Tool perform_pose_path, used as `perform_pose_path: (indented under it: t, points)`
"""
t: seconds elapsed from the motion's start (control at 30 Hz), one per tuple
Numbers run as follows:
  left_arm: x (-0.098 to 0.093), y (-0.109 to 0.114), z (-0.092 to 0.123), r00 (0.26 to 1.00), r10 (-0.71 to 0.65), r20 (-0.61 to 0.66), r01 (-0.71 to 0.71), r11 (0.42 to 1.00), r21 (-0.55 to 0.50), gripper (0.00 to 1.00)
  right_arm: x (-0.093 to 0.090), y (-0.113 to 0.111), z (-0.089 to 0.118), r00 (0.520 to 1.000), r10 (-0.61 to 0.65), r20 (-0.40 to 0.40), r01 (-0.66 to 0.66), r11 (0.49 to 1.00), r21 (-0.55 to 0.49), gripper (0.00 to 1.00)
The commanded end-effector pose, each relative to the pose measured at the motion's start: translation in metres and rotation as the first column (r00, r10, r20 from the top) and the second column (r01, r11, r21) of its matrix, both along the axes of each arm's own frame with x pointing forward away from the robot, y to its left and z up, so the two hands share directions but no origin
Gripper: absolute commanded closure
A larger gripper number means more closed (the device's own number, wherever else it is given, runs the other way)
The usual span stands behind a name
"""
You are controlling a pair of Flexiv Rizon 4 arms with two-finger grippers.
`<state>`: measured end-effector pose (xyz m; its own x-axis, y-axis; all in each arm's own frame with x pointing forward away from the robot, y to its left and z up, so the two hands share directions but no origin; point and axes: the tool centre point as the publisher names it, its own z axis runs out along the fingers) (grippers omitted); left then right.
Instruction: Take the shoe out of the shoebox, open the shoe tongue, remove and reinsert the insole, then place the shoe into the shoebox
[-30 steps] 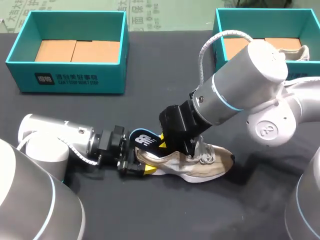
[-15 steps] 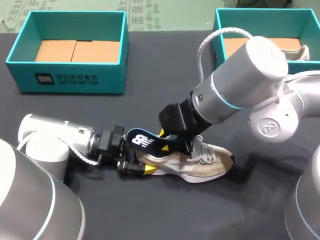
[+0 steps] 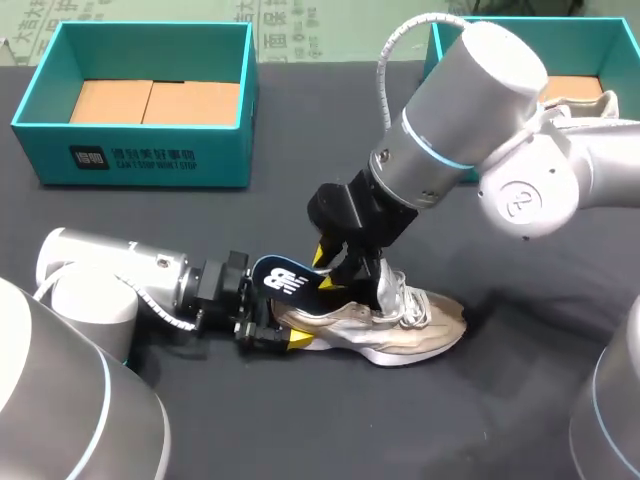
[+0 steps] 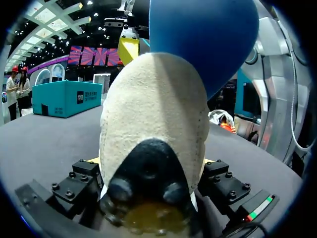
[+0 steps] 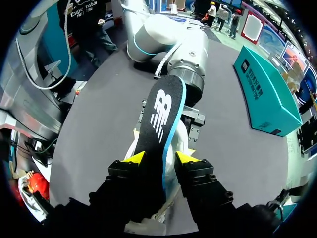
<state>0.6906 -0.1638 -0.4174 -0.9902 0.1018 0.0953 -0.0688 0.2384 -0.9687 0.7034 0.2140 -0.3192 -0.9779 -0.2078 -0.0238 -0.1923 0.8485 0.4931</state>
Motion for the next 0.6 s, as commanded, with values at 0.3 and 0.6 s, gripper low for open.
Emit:
perform_pose_path:
  t: [0.3,0.6]
  points:
    - [-0.0001,-0.0004,-0.0031,1.0,0.002,0.0,-0.002,1.0,0.0,1.0,0.0026,0.0089,-0.0096,0.992,0.014,-0.124,-0.02,0.999,-0.05,0.58]
    - [-0.0001,-0.0004,-0.0031,1.0,0.002,0.0,-0.002,1.0,0.0,1.0,0.0048,0.0067,-0.0035,0.983,0.018,-0.185,-0.035,0.995,-0.091,0.58]
